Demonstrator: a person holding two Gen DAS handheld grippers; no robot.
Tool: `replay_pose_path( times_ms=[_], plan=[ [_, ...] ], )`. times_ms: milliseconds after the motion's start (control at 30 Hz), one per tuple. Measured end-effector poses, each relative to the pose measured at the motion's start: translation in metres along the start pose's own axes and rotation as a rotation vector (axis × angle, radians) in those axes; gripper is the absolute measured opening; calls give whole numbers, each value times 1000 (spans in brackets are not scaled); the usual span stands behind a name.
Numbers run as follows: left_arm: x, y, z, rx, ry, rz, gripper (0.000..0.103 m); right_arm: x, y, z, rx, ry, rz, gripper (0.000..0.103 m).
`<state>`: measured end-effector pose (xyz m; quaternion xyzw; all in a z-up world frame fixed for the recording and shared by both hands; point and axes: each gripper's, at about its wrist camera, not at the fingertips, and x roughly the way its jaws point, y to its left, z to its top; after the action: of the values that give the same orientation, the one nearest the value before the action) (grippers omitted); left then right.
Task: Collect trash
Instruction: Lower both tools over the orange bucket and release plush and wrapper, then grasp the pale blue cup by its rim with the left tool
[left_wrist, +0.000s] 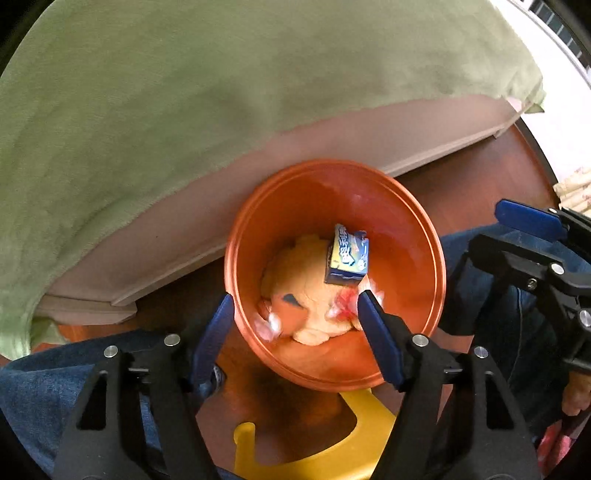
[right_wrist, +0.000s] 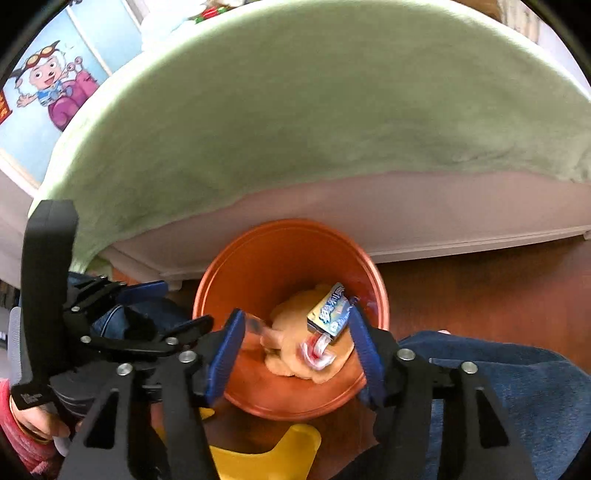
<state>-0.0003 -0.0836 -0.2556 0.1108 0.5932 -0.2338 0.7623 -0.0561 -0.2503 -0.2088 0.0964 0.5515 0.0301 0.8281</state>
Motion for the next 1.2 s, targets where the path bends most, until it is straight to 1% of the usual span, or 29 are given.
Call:
replay_pose_path(
  times_ms=[100, 133, 267, 400, 467, 533, 633, 733, 867, 900, 933, 967, 1000, 1033, 1067, 1100, 1167, 1200],
  plan=[
    [-5, 1, -6, -4, -20, 26, 72, -2, -2, -1, 9, -8, 1, 64],
    [-6, 1, -6, -2, -24, 34, 73, -3, -2, -1, 10, -12, 3, 67],
    [-9, 4, -10, -5, -34, 46, 73, -6, -1, -2, 10, -21, 13, 71],
    [-16, 6, -9, -10, -50, 52, 73, -12, 0, -1, 11, -40, 9, 72],
    [-24, 8, -8, -13, -69, 54, 73, -14, -1, 0, 18, -51, 15, 76],
    [-29, 12, -6, -18, -88, 57, 73, -15, -1, 2, 24, -58, 19, 76],
    [-46, 19, 2, -36, -134, 54, 73, -19, -3, 3, 31, -68, 26, 76],
    [-69, 28, 16, -57, -200, 54, 73, -22, -3, 3, 31, -78, 35, 76],
    [-107, 44, 40, -88, -332, 69, 73, -28, 1, 2, 19, -101, 44, 77],
    [-114, 47, 47, -91, -355, 71, 73, -28, 1, 2, 19, -101, 44, 77],
    [-121, 55, 58, -120, -335, 8, 82, -29, 2, 2, 17, -106, 45, 77],
    [-123, 61, 64, -154, -314, -56, 86, -31, 3, 2, 12, -113, 48, 77],
    [-125, 70, 69, -211, -292, -129, 90, -33, 5, 2, 7, -120, 51, 77],
    [-127, 77, 75, -254, -265, -192, 90, -34, 6, 2, 4, -125, 52, 77],
    [-130, 79, 79, -248, -253, -213, 90, -36, 7, 2, -1, -129, 53, 77],
    [-138, 78, 83, -218, -276, -184, 88, -38, 9, 2, -9, -136, 60, 77],
    [-154, 73, 85, -164, -324, -103, 88, -41, 10, 1, -19, -145, 65, 77],
    [-160, 74, 86, -157, -328, -110, 88, -44, 11, 0, -26, -151, 66, 77]
  ],
)
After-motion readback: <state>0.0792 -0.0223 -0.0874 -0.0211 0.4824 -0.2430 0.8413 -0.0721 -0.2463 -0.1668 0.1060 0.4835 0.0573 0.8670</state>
